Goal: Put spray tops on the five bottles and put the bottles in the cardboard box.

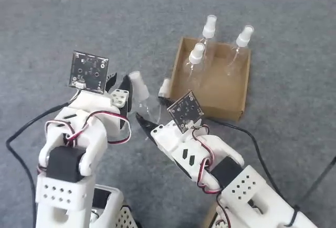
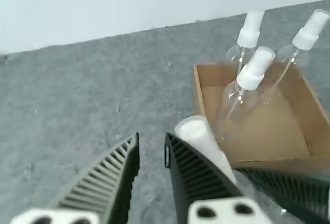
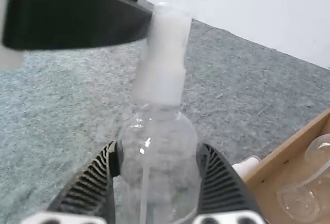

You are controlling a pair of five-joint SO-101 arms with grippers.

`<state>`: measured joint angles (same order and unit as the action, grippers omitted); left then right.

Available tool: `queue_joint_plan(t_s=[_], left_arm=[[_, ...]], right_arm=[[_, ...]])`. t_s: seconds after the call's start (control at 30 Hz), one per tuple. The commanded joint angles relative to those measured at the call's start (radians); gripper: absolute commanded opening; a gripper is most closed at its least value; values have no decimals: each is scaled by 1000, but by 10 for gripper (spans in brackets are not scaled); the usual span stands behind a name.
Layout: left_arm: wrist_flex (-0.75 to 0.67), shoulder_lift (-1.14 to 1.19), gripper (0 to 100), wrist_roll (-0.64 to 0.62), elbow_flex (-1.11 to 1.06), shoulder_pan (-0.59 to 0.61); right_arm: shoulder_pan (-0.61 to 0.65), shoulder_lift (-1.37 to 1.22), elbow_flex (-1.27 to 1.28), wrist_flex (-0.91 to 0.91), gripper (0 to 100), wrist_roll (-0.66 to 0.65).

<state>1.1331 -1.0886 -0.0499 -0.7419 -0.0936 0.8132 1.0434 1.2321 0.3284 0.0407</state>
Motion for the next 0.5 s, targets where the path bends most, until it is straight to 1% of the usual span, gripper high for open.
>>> queue_joint_plan(t_s=[0.0, 0.1, 0.17, 0.33, 0.47], left_arm=[[14, -26, 73, 58, 94, 3], [49, -100, 73, 68, 113, 25], [55, -189, 73, 72, 96, 51], [38, -356, 75, 92, -79, 61], [9, -379, 136, 94, -214, 60]], right_arm=[[-15, 35, -11, 8, 6, 9], [-44, 27, -18, 10, 6, 9], [-76, 25, -38, 21, 6, 9], [-119, 24, -158, 108, 6, 9], [-127, -28, -272, 147, 6, 9]])
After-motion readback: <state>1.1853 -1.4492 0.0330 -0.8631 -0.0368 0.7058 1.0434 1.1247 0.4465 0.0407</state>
